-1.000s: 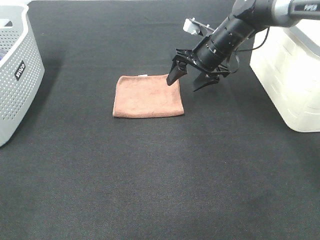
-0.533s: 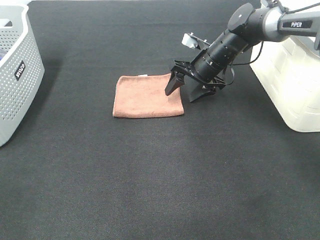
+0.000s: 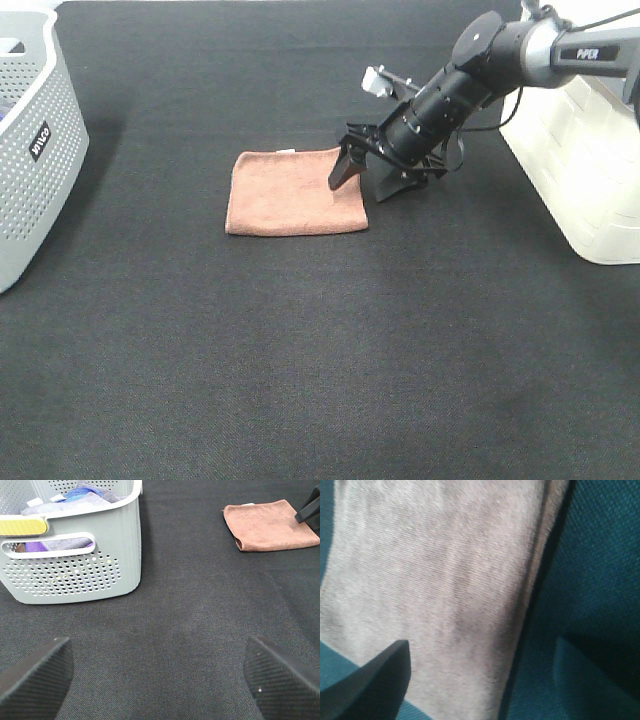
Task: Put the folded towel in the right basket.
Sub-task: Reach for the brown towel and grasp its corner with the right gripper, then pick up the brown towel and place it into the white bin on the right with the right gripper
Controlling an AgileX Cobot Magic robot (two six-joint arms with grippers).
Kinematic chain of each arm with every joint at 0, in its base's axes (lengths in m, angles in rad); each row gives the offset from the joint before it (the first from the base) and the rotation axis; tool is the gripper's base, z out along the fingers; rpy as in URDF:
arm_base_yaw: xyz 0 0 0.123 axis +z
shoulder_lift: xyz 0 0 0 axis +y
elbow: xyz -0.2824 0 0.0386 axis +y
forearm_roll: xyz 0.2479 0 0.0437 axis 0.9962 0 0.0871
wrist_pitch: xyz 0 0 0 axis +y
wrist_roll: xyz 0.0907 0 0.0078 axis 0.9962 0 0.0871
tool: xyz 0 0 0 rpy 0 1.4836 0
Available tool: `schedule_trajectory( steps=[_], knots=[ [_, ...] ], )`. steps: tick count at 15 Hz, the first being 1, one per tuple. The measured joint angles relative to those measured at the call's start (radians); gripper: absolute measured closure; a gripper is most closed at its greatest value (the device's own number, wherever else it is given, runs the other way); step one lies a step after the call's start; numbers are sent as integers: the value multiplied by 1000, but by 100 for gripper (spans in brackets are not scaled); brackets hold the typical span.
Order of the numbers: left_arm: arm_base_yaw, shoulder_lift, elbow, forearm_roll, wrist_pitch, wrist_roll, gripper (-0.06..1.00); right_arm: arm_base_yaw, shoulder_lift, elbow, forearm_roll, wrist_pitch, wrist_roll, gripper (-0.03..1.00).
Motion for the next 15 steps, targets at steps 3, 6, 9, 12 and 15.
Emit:
schedule_trajectory(
  steps=[3, 6, 9, 12, 15],
  knots=[
    [0, 0, 0, 0, 0, 0, 7, 0, 15, -9, 33, 0, -4, 26],
    [0, 0, 0, 0, 0, 0, 7, 19, 30, -9, 57, -1, -28, 52],
    [0, 0, 0, 0, 0, 0, 7, 36, 39, -9, 51, -3, -33, 80],
    [0, 0, 0, 0, 0, 0, 7, 36, 27, -9, 46, -3, -33, 95],
    [0, 0, 0, 0, 0, 0, 7, 36, -48, -9, 31, 15, -33, 95]
  ],
)
